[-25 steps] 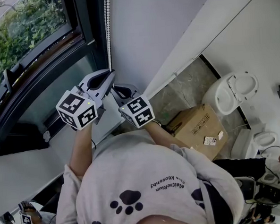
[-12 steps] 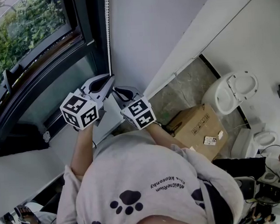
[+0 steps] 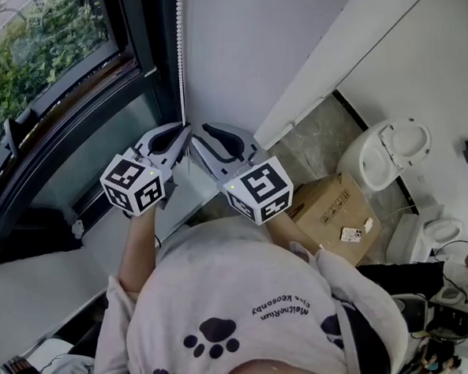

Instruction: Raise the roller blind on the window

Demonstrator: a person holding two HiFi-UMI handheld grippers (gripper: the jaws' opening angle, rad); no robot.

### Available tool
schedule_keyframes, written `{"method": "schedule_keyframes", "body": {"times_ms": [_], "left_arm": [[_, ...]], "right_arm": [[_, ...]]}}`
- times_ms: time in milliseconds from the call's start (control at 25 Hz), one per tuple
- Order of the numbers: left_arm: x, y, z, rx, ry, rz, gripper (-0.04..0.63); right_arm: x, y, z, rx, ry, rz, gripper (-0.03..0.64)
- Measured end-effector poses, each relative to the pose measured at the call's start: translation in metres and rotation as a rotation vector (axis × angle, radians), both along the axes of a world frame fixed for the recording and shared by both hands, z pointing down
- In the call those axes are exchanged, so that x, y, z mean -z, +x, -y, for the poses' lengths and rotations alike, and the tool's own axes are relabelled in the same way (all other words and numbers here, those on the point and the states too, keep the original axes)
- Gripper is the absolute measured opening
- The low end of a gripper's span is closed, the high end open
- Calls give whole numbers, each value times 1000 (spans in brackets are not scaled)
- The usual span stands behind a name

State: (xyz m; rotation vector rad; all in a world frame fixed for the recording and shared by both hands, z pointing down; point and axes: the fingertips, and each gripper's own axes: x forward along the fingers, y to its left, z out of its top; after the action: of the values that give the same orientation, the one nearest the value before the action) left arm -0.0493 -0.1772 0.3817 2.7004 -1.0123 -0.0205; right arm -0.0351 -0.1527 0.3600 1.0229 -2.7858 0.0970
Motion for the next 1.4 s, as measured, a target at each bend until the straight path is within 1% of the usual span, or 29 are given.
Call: {"method": "schedule_keyframes", "body": {"times_ms": [160, 400, 560, 720, 880, 1000, 1120, 1200, 1400], "left_arm": [[0, 1, 1, 2, 5, 2, 11], [1, 3, -2, -1, 15, 2, 11], [0, 7, -2, 0, 20, -1, 11], [1, 8, -1, 2, 24, -4, 11], [1, 6, -5, 2, 32, 0, 11], [-6, 6, -4, 9, 28, 11, 11], [-27, 8, -4, 18, 4, 35, 11], [-43, 8, -5, 24, -11, 36, 11], [-83, 7, -10, 32, -67, 67, 11]], "right_arm": [[37, -4, 6, 6, 60, 62, 101], [87, -20, 18, 15, 170, 110, 101], [110, -26, 26, 20, 212, 126, 94], [123, -28, 32, 11, 231, 137, 28], [124, -29, 29, 20, 237, 160, 14], [116, -28, 30, 11, 234, 150, 14], [94, -28, 31, 8, 192, 130, 12], [78, -28, 31, 8, 168, 116, 12], [38, -29, 29, 5, 121, 76, 12]]}}
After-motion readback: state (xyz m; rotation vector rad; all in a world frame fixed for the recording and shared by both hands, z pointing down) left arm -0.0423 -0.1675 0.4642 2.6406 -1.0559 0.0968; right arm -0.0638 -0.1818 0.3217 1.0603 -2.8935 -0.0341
